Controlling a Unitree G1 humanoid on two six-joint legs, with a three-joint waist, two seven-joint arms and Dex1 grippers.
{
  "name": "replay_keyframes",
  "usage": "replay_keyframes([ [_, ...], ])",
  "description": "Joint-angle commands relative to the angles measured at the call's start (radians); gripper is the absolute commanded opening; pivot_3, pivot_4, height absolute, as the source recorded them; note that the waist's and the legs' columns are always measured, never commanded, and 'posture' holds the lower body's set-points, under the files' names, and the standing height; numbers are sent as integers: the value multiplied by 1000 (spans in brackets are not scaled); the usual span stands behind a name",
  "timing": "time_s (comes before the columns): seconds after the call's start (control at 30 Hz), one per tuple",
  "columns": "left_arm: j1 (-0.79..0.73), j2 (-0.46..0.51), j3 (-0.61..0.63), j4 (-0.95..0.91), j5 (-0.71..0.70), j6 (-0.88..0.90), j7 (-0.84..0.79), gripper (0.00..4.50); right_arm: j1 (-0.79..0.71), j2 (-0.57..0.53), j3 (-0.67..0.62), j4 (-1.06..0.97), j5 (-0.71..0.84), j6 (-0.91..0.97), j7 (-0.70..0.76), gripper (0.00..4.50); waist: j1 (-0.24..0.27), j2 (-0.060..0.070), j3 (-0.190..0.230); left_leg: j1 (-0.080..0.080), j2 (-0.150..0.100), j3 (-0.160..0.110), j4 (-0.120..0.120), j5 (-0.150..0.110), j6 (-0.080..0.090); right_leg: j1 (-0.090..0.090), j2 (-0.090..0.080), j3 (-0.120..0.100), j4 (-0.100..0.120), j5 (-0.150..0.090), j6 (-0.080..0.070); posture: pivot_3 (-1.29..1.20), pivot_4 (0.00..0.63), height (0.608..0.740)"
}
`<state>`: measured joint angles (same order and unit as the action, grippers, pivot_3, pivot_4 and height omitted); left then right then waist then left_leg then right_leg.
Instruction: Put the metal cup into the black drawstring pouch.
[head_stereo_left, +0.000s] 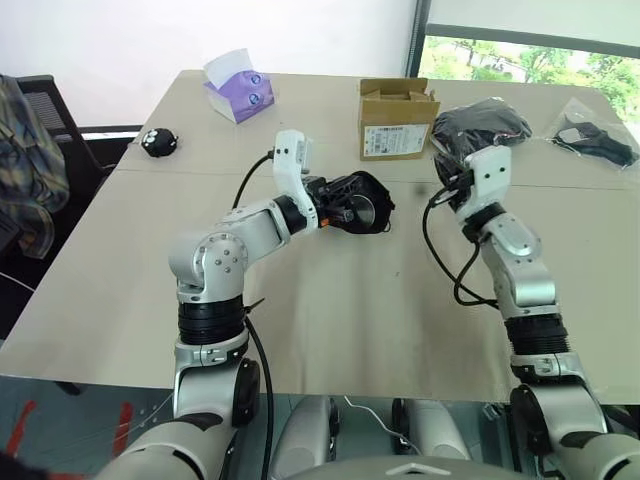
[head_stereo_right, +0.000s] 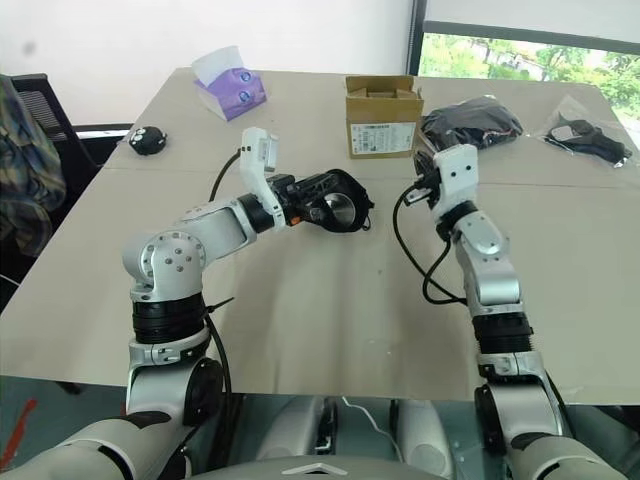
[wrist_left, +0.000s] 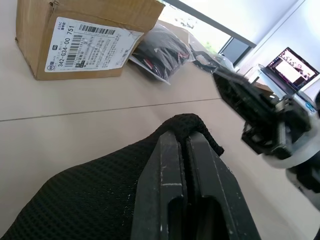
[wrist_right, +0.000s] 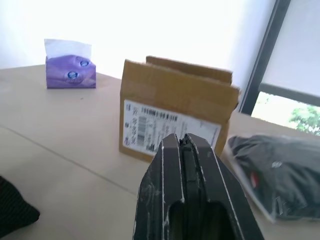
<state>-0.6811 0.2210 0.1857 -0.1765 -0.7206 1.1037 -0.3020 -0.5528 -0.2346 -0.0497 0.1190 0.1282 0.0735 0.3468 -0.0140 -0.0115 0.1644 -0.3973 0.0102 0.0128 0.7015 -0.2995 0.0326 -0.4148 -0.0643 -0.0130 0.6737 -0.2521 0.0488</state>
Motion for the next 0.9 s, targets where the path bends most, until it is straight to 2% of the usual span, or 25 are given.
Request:
replay_keyframes([
  [0.03,-6,-14,11,-31,-25,-18,4,0,6,-34,2,-70,24,36,46,29,0,0,0,0,0,0,0,0,0,0,0,0,0,0,0,0,150,710],
  [0.13,-22,-30,35,-20,-55,-7,5,0,81,-89,69,-105,19,81,152,29,4,0,0,0,0,0,0,0,0,0,0,0,-1,0,0,0,150,710],
  [0.23,-58,-26,81,15,-114,33,-2,0,147,-149,155,-135,-38,80,222,793,3,0,0,-1,0,-1,0,0,0,0,0,0,-1,0,0,0,150,710],
  [0.3,-82,9,105,58,-158,71,-44,0,171,-162,186,-149,-55,81,238,1777,0,0,0,-1,0,0,0,0,0,0,0,0,-1,0,0,0,150,710],
  [0.57,-160,146,134,271,-290,185,-260,0,131,-108,227,-162,-104,93,193,1777,-4,0,1,2,0,0,0,0,0,0,1,0,2,0,0,0,150,710],
  [0.77,-201,190,103,391,-286,210,-370,0,115,-28,245,-139,-105,81,172,1777,1,0,1,1,0,0,0,0,0,0,1,0,1,0,0,0,150,710],
  [0.9,-223,224,65,465,-255,208,-444,0,125,-21,265,-153,-122,83,183,1777,-1,0,1,0,0,-1,0,0,0,0,1,-1,0,0,0,0,150,710],
])
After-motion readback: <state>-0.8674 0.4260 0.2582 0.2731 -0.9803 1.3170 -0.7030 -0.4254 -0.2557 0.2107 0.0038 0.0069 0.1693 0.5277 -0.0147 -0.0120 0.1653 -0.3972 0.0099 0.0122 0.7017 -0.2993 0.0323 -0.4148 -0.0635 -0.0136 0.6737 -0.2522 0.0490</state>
